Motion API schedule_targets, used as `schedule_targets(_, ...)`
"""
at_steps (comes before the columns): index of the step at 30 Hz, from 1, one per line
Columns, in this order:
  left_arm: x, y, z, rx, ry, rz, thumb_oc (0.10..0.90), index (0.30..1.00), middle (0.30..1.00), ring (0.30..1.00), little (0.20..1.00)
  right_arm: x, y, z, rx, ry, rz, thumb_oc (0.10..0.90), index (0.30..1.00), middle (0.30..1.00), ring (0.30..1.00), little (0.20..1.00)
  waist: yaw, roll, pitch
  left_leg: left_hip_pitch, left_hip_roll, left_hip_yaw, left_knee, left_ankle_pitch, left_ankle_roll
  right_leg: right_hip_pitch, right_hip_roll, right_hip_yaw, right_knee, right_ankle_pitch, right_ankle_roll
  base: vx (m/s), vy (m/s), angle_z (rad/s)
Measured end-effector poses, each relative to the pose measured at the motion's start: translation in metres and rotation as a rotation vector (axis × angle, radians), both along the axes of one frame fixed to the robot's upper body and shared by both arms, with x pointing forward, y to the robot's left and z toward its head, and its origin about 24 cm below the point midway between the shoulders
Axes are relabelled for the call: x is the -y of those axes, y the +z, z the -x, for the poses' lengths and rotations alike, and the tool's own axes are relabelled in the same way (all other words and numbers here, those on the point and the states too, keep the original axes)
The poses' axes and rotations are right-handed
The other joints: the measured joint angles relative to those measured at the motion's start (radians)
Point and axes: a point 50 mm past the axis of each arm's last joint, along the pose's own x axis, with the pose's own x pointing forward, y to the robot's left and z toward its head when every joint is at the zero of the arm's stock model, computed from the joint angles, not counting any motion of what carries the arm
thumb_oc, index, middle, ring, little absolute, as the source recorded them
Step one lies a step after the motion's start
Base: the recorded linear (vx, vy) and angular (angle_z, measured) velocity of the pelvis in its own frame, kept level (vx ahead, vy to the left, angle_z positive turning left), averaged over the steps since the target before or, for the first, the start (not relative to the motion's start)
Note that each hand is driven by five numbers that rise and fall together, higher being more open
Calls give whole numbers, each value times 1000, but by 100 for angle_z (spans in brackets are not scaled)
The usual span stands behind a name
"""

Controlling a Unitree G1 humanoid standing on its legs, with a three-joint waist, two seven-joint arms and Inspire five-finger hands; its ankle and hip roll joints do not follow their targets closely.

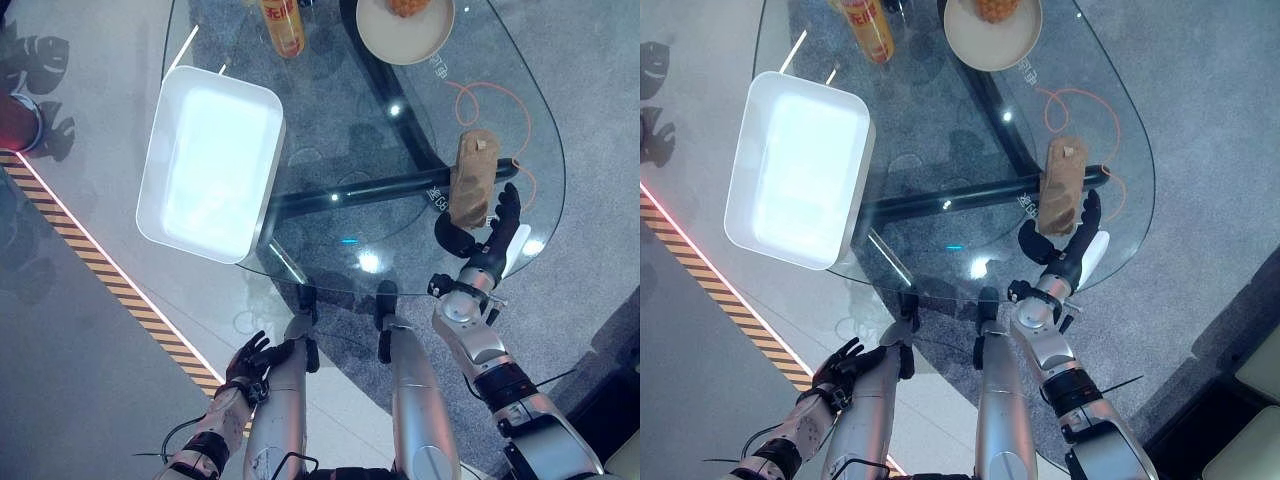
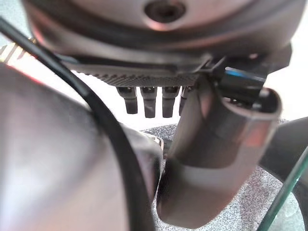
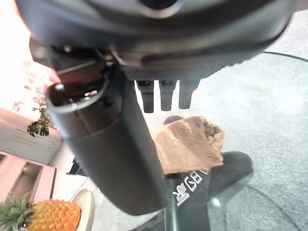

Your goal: Wipe the table with a cloth and put it in the basket.

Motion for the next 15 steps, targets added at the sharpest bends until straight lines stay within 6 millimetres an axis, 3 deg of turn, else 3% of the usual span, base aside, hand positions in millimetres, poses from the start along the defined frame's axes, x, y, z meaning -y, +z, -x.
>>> schedule_targets(5, 2, 6, -8, 24, -19, -14, 800, 900, 900, 900, 900, 2, 13, -6, 23, -25, 3, 800, 900, 900, 900, 900, 1, 0, 0, -47, -1, -8, 16, 1, -1, -40, -1, -4, 13, -1, -1, 24, 10, 3)
schedule_targets(15, 8, 15, -21, 62, -43, -12, 800, 900, 900, 900, 900, 10, 19, -22, -63, -90, -77, 800, 900, 900, 900, 900, 25, 3, 1, -112, -4, -17, 32, 10, -2, -109, -8, -12, 46, -3, -4, 9, -1, 2)
